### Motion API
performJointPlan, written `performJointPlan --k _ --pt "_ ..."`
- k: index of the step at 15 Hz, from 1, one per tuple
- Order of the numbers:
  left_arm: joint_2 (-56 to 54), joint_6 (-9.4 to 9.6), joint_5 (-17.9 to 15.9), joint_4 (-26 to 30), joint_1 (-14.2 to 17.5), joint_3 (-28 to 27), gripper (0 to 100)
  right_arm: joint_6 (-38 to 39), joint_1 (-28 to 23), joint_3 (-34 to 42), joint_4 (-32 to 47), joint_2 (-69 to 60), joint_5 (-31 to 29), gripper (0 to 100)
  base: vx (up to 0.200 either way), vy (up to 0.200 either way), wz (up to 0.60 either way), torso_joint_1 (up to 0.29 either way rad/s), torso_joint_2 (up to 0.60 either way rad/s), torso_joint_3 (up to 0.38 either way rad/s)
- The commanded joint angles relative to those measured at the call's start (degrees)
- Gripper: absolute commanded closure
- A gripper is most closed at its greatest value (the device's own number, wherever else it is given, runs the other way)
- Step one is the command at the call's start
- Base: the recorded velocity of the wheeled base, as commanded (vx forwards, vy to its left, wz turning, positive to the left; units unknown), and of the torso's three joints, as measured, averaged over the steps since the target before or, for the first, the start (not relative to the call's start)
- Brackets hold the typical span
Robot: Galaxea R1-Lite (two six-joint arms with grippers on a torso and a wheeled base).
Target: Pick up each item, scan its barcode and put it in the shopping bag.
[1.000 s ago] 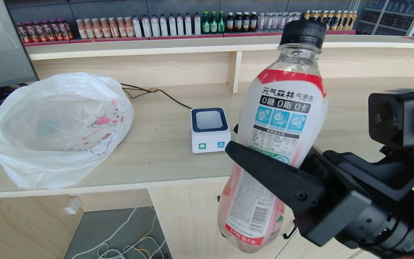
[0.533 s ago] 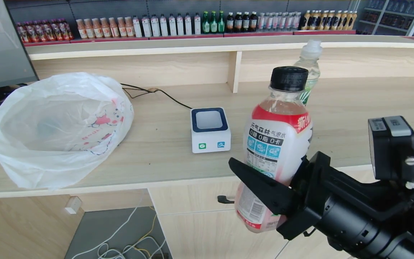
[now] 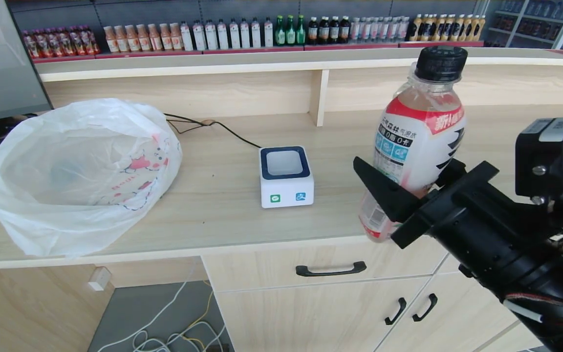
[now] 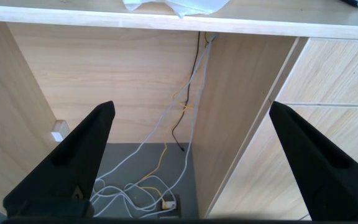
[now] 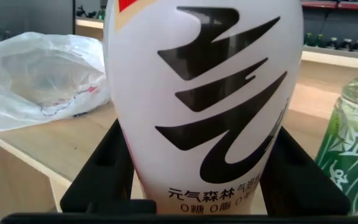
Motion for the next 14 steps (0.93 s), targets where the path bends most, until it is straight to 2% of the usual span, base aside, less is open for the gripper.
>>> performJointPlan --k 1,3,4,9,14 --pt "-0.01 -0.01 0.0 -0.01 0.04 0.0 0 -4.71 -0.45 -2.3 -0.29 -0.44 -3.64 100 0.0 0.0 0.0 0.0 0.0 0.0" --pt "-0.01 -0.01 0.0 -0.01 0.04 0.0 0 -12.71 -0.45 -4.58 -0.65 -0.62 -5.93 100 0.0 0.0 0.0 0.0 0.0 0.0" --pt "-0.01 -0.01 0.0 -0.01 0.04 0.0 0 -14.38 -0.45 -4.93 -1.52 -0.44 -6.72 100 0.0 0.0 0.0 0.0 0.0 0.0" --pt "-0.01 -0.36 0.0 -0.01 0.04 0.0 0 -13.94 -0.62 -4.23 -3.9 0.17 -9.27 100 0.0 0.0 0.0 0.0 0.0 0.0" --pt "-0.01 -0.19 0.0 -0.01 0.04 0.0 0 -11.83 -0.89 -3.97 -3.9 0.43 -9.36 100 0.0 0.2 0.0 0.005 0.0 0.001"
